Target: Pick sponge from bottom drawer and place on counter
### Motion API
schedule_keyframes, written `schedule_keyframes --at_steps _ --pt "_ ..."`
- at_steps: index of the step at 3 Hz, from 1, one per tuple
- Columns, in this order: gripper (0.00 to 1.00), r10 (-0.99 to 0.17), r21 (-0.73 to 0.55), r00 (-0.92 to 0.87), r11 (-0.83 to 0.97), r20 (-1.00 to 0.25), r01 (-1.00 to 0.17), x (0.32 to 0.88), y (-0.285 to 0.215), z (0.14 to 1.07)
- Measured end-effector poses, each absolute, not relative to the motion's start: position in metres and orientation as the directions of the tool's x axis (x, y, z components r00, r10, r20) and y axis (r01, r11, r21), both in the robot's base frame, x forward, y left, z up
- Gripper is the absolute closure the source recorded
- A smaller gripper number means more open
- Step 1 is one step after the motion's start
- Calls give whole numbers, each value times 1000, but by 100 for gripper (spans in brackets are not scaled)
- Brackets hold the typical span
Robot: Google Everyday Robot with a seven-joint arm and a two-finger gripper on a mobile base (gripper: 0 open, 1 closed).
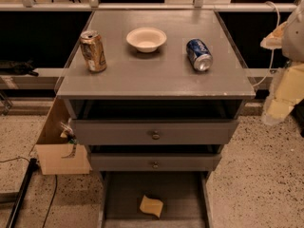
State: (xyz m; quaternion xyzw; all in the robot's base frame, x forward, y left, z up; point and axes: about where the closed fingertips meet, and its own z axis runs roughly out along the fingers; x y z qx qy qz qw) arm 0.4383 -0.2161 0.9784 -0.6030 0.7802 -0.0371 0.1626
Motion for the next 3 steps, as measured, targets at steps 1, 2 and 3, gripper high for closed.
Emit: schedule_keyframes --at_steps 1,2,3 --pt "0 -953 -254 -220 270 -209 -929 438 -216 978" --pt "0 -946 -248 -230 285 -229 -926 441 -217 974" --pt "0 -896 -149 -322 379 -306 -913 443 -234 921"
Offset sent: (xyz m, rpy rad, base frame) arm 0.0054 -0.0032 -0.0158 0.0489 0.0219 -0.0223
